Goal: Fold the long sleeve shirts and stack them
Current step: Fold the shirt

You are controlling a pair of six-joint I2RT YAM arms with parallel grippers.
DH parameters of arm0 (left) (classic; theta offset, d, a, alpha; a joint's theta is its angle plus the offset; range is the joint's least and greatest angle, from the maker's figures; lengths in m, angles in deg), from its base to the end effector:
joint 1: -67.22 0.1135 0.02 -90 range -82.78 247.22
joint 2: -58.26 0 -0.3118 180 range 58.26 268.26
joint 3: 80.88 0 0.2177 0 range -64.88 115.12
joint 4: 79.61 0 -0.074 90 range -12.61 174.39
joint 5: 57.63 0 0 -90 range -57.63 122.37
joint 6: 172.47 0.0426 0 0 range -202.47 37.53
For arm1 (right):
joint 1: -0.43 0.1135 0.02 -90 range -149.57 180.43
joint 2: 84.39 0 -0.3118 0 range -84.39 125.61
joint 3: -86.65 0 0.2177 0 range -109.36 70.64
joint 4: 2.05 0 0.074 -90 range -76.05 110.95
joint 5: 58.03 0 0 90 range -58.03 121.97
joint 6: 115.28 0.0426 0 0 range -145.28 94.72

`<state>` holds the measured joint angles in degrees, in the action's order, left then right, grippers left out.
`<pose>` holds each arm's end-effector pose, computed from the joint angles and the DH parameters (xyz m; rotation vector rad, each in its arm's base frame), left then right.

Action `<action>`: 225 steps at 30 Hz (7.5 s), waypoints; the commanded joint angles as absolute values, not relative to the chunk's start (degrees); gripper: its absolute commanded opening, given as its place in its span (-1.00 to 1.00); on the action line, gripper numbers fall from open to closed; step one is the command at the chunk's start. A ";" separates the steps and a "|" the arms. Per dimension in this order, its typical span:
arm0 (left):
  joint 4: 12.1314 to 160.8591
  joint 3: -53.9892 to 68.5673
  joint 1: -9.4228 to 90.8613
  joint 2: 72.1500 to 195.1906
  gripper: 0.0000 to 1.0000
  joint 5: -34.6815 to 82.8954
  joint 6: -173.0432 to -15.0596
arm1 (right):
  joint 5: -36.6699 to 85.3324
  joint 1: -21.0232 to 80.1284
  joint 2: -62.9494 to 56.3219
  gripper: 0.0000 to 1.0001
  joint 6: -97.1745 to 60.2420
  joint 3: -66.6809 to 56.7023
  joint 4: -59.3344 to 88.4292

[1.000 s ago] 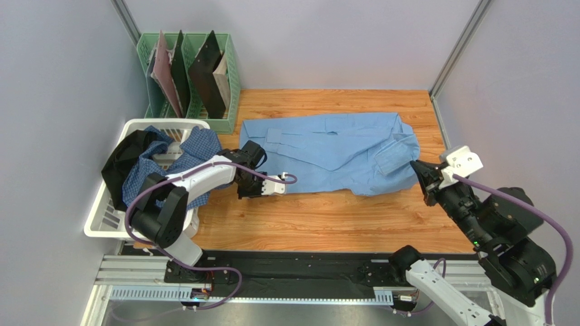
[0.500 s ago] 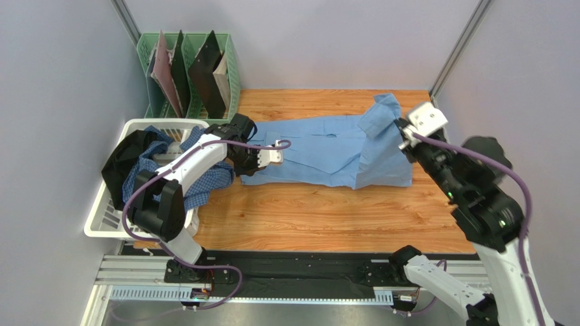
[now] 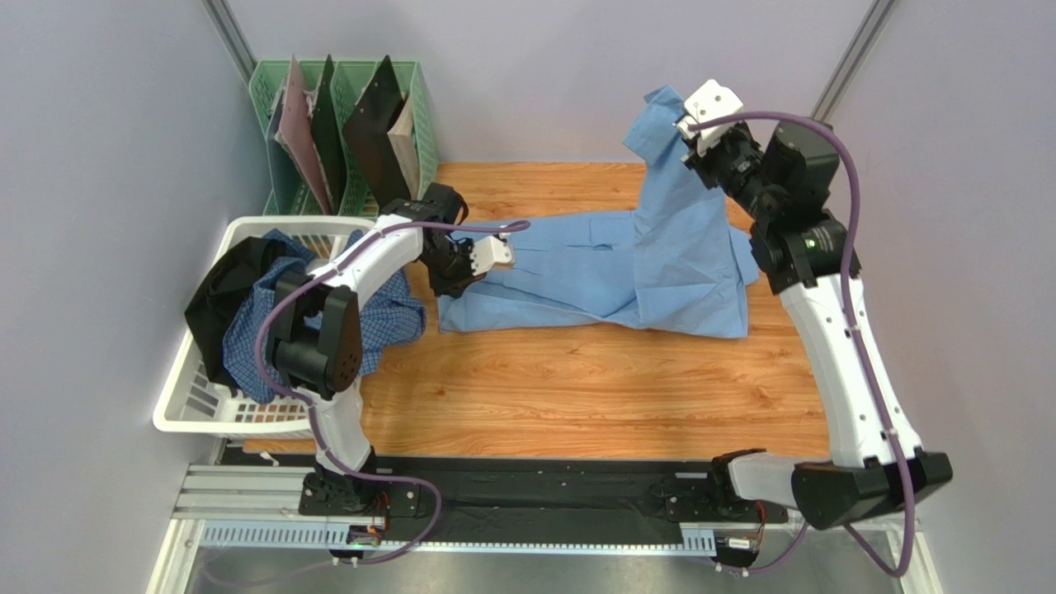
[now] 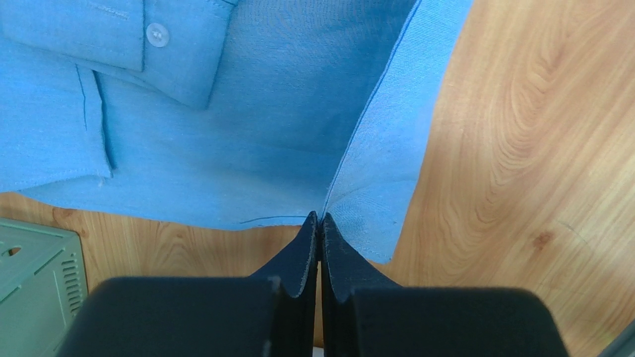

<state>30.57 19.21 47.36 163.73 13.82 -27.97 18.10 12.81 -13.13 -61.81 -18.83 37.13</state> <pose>0.3238 -0.1314 0.2830 1.7285 2.1812 -0.3262 0.2076 0.0560 0.5212 -0.8485 1.4223 -0.1200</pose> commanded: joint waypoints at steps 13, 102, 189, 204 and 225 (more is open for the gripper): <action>32.71 28.02 49.46 172.08 -1.00 17.86 -35.53 | 3.93 12.47 13.07 -1.00 -71.68 -34.66 16.51; 24.98 34.18 50.69 183.43 -1.00 27.10 -45.65 | 15.97 -19.09 30.75 -1.00 -64.91 -11.98 68.77; 37.62 20.90 48.24 143.52 0.98 -1.38 -63.48 | 14.05 7.72 45.72 -1.00 -49.54 -54.18 53.62; 48.44 39.00 48.59 158.88 0.98 -22.43 -79.22 | 13.70 13.70 1.95 -1.00 -64.98 -4.35 31.45; 60.40 33.39 36.64 173.05 0.98 -33.11 -64.47 | 2.09 18.97 -29.90 -1.00 -89.36 36.11 15.79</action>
